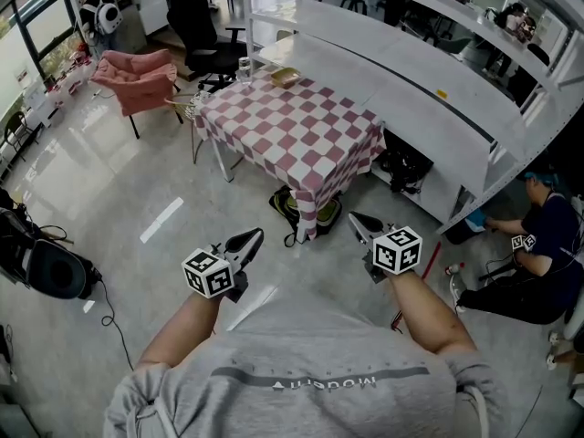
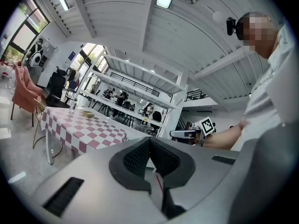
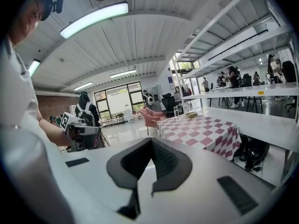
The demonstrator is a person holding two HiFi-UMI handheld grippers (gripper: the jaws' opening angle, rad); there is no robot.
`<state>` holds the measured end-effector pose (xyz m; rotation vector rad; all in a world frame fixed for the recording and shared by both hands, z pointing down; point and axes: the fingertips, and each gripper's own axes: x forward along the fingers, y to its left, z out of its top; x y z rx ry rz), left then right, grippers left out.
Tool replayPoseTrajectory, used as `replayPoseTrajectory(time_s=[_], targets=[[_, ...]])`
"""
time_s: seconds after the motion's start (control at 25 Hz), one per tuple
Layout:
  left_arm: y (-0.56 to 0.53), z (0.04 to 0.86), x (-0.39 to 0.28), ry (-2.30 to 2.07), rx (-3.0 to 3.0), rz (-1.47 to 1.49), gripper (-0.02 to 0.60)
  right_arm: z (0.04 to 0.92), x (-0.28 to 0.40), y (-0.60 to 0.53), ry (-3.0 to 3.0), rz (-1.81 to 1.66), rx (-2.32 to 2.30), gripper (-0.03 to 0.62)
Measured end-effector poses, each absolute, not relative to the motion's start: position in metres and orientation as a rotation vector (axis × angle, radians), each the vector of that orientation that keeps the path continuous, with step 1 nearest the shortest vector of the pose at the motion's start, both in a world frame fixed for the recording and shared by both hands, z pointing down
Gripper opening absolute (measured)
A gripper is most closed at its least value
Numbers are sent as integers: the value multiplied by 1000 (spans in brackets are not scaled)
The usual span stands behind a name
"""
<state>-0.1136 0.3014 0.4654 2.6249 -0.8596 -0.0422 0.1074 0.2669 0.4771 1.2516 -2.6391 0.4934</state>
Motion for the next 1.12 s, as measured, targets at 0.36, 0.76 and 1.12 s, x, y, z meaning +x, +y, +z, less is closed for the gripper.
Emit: replayPoseTrajectory(time_s=[0.36,0.76,1.12], targets=[[298,463,-77,-932,2622,-23,14,470,135,259,-2681,469,1178,25],[288,460,-27,-1117,2658,49,14,467,189,245,-2709,427,1101,25],[275,465,1,-1103,2657,71,14,477,210,227,-2720,438,1076,25]])
